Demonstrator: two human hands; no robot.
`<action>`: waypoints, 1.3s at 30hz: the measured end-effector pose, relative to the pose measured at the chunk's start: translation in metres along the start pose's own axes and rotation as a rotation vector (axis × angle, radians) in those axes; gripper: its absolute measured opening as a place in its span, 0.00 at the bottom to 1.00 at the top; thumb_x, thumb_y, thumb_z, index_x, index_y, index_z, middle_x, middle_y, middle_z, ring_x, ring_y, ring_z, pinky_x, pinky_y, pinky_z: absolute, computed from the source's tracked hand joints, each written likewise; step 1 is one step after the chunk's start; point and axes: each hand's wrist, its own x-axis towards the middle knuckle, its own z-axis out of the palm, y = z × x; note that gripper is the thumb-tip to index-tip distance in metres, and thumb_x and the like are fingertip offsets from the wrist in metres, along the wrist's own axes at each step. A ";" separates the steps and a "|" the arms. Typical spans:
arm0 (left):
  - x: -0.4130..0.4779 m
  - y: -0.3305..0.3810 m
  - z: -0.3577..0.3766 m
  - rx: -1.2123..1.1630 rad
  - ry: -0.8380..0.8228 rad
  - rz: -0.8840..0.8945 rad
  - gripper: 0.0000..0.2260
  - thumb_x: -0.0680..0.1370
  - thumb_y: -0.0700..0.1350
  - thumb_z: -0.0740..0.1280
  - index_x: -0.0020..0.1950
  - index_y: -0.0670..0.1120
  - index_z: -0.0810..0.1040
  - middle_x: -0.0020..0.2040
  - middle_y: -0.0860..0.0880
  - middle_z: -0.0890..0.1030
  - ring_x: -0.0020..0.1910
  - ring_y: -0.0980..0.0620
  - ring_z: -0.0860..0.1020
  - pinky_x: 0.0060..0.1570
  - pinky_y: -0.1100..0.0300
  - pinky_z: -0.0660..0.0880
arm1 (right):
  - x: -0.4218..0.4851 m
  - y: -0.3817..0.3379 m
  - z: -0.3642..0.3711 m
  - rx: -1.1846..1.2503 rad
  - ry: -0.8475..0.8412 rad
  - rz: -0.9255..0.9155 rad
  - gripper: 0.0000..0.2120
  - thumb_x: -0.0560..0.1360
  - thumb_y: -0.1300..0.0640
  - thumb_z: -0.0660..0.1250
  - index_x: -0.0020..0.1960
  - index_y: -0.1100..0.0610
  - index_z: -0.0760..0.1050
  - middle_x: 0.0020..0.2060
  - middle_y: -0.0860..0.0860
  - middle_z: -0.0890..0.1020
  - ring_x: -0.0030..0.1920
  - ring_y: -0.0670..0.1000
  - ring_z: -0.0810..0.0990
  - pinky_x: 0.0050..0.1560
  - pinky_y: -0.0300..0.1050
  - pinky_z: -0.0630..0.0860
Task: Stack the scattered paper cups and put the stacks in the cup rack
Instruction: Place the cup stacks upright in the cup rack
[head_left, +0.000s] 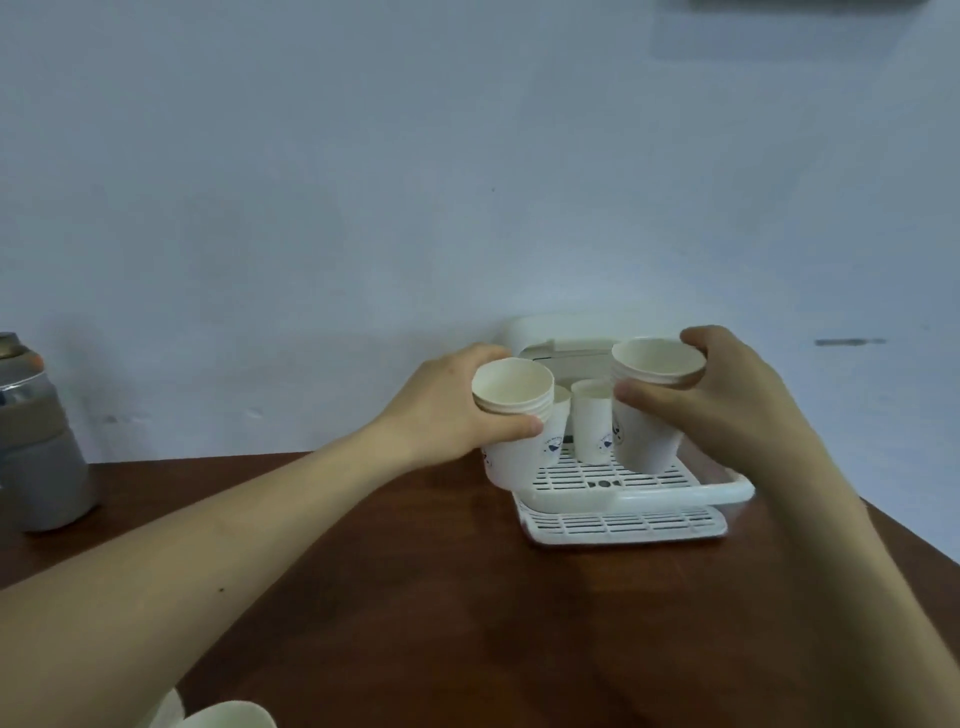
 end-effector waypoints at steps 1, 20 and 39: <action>0.007 0.004 0.008 -0.008 0.002 0.005 0.31 0.66 0.58 0.80 0.66 0.54 0.76 0.56 0.57 0.81 0.54 0.57 0.79 0.52 0.63 0.75 | 0.002 0.004 -0.003 0.004 0.037 0.020 0.41 0.69 0.44 0.77 0.75 0.57 0.66 0.66 0.53 0.77 0.66 0.55 0.74 0.52 0.44 0.66; 0.094 0.038 0.146 0.162 -0.053 0.260 0.34 0.68 0.57 0.75 0.70 0.47 0.69 0.67 0.48 0.75 0.65 0.46 0.74 0.63 0.48 0.72 | 0.018 0.052 -0.022 -0.005 0.357 0.242 0.39 0.62 0.39 0.71 0.67 0.58 0.71 0.57 0.53 0.80 0.61 0.60 0.76 0.56 0.58 0.78; 0.159 0.027 0.218 0.480 -0.044 0.047 0.34 0.65 0.72 0.66 0.63 0.52 0.74 0.58 0.48 0.82 0.62 0.45 0.74 0.62 0.45 0.66 | 0.024 0.060 -0.015 -0.050 0.381 0.197 0.34 0.69 0.44 0.73 0.68 0.59 0.68 0.60 0.54 0.77 0.64 0.59 0.73 0.61 0.59 0.75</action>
